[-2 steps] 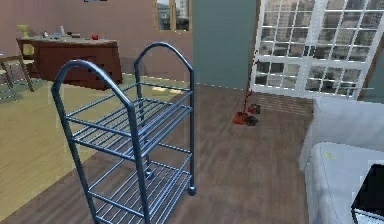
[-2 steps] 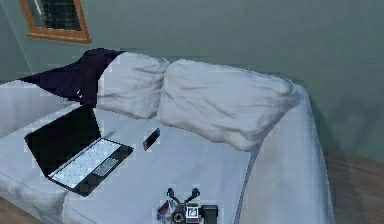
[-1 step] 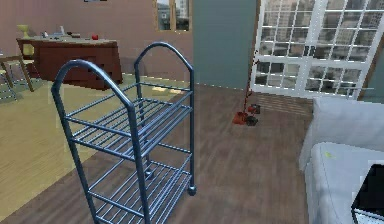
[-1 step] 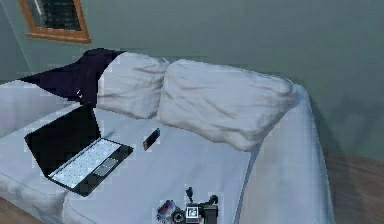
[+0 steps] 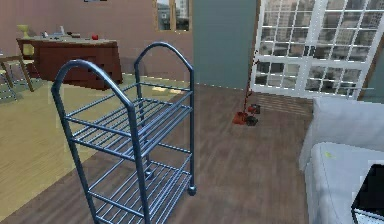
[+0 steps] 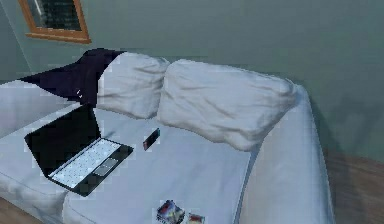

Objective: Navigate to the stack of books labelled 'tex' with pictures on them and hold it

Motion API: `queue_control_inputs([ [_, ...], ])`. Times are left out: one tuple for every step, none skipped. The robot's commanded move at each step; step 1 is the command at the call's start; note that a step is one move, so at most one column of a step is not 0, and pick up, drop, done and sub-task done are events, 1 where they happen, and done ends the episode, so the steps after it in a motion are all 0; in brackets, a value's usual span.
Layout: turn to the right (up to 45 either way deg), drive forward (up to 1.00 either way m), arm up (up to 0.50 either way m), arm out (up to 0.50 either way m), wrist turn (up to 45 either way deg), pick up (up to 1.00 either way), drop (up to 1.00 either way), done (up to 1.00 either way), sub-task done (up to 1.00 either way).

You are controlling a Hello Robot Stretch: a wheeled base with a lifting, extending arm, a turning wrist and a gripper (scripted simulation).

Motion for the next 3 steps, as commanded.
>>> queue_control_inputs([
  [0.0, 0.0, 0.0, 0.0, 0.0, 1.0, 0.0, 0.0, 0.0],
  [0.0, 0.0, 0.1, 0.0, 0.0, 0.0, 0.0, 0.0, 0.0],
  [0.0, 0.0, 0.0, 0.0, 0.0, 0.0, 0.0, 1.0, 0.0],
])
